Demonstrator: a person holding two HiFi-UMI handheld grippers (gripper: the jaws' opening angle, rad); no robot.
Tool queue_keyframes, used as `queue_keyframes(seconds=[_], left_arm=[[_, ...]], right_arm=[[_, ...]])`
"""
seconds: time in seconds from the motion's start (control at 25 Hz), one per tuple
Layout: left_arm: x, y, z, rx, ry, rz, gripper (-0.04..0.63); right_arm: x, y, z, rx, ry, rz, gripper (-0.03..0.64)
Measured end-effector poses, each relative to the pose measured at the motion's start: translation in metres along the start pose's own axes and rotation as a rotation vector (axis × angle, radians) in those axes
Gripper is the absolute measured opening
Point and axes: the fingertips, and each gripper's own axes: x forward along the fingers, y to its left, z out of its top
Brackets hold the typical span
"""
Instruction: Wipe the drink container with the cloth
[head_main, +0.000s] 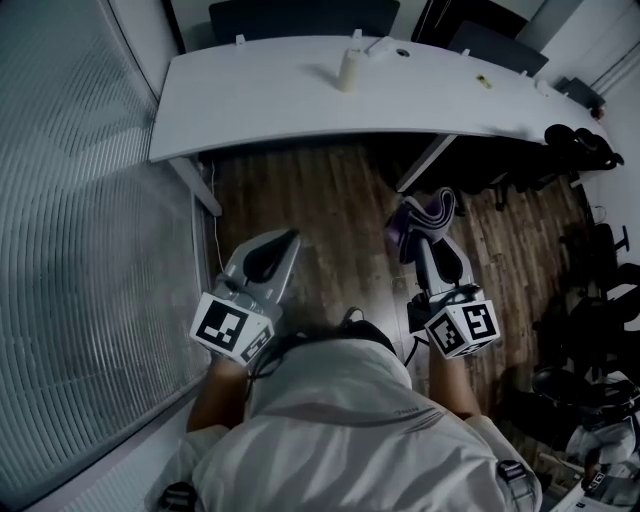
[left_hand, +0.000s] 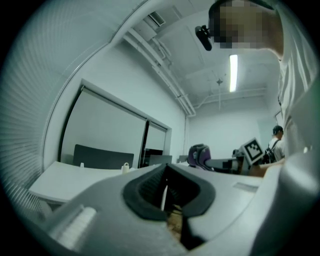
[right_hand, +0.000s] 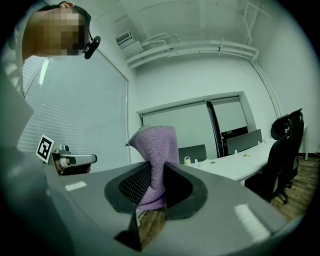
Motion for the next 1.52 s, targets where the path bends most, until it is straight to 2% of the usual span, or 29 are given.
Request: queue_keyframes(seconds=[0.28,0.44,0.8,1.16,1.52], left_arm=[[0.037,0.02,0.0,0.008,0.005,0.001,0.003],[0.07,0.041,0.004,0.022,0.012,0.037,0.003],[0.168,0.069,0.007,0.038,0.027,0.115,0.003],[0.277,0.092,-0.007,0.047,0.045,0.182,0.003],[0.33,0.125,-0.012,0.059,0.059,0.209,0.003]], right_arm=[[0.037,-0.029,0.0,0.014,0.014,0.017,0.081],[0.074,-0.052,0.004,0.025,0.016,0.056,0.081],[0.15,-0.139,0.014,0.051,0.037,0.143,0.081],[0.221,-0.234,0.008,0.072,0.07,0.228,0.081],[0.274,-0.276,0.001,0.095,0.096,0.246,0.081]])
